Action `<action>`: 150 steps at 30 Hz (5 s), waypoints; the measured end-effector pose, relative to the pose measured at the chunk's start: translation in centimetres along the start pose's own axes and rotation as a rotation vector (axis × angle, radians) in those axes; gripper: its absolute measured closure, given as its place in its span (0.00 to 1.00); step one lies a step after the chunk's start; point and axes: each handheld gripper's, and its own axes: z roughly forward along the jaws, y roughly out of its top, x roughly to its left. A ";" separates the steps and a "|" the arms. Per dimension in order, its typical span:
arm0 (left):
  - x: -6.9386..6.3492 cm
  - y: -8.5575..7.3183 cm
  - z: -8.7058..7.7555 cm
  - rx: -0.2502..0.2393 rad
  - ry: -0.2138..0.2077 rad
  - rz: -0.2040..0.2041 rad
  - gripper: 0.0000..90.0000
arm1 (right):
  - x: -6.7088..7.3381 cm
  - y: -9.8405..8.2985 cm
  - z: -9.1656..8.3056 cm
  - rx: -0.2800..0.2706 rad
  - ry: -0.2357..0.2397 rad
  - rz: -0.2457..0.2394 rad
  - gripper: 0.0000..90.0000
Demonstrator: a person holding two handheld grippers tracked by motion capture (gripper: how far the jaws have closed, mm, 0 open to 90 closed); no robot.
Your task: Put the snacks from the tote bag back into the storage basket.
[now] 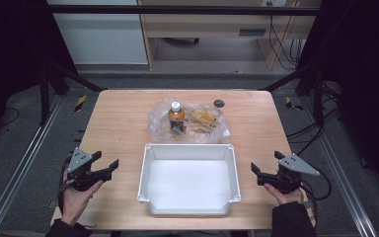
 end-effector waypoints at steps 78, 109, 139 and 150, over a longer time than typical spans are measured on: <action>-4.9 7.9 6.9 -0.062 -0.063 0.078 0.32 | 0.2 -0.1 0.5 0.042 0.003 -0.011 0.06; -5.5 10.4 10.8 -0.059 -0.074 0.091 0.32 | 0.0 0.0 0.6 0.041 0.005 -0.006 0.06; -6.9 12.0 14.5 -0.049 -0.085 0.110 0.32 | 0.0 0.0 0.6 0.044 0.010 -0.009 0.06; -7.3 12.8 15.9 -0.033 -0.087 0.116 0.32 | 0.0 0.0 0.6 0.042 0.011 -0.010 0.06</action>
